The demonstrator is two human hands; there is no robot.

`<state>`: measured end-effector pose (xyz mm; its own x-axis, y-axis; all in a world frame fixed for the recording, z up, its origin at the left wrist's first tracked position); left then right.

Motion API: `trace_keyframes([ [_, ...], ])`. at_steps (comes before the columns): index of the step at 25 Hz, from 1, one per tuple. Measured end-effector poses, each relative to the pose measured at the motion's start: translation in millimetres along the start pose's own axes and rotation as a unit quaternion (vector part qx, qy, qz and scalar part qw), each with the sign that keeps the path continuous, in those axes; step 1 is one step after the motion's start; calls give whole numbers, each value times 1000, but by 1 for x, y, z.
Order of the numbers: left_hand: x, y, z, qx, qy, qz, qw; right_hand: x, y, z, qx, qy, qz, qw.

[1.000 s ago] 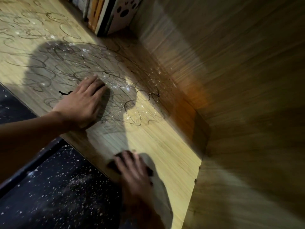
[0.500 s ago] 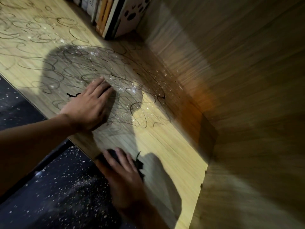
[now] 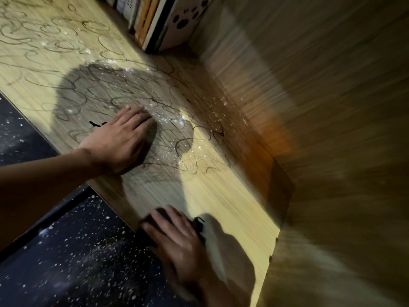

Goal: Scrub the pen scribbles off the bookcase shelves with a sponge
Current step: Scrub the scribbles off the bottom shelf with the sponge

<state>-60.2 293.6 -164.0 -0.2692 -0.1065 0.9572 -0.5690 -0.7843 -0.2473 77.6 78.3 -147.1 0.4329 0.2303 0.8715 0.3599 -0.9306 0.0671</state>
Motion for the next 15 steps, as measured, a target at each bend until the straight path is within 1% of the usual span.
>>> trace_keyframes([
  [1, -1, 0, 0, -7, -8, 3, 1000, 13, 22, 20, -29, 22, 41, 999],
  [2, -2, 1, 1, -16, -13, 6, 1000, 28, 38, 44, -83, 36, 96, 991],
  [3, -4, 0, 2, -22, -15, 10, 1000, 40, 50, 65, -139, 33, 151, 978],
  [4, -5, -2, 3, -24, -13, 19, 999, 47, 56, 82, -176, 25, 193, 965],
  [5, -7, -3, 2, -21, -3, 26, 999, 49, 57, 94, -195, 17, 223, 955],
  [7, -9, -1, -1, 2, 9, 28, 1000, 46, 52, 101, -221, -18, 240, 945],
  [8, -9, -1, -3, 18, 6, 32, 999, 46, 50, 98, -221, -22, 237, 946],
  [11, -3, -5, -3, 57, 11, 51, 997, 48, 51, 88, -200, 23, 228, 953],
  [15, -5, -4, -1, 64, -7, 30, 997, 50, 53, 96, -214, 67, 224, 948],
])
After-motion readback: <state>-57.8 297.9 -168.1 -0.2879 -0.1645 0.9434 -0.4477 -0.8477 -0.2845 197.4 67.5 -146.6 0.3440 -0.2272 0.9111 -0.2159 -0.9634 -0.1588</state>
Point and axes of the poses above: each hand's wrist, its own y-axis away from the middle knuckle, its own x-axis out of the back of the hand, z = x × y, the point moved 6 cm from there along -y, towards the middle knuckle, and after that the axes turned 13 degrees about -y, right-handed, at the moved point
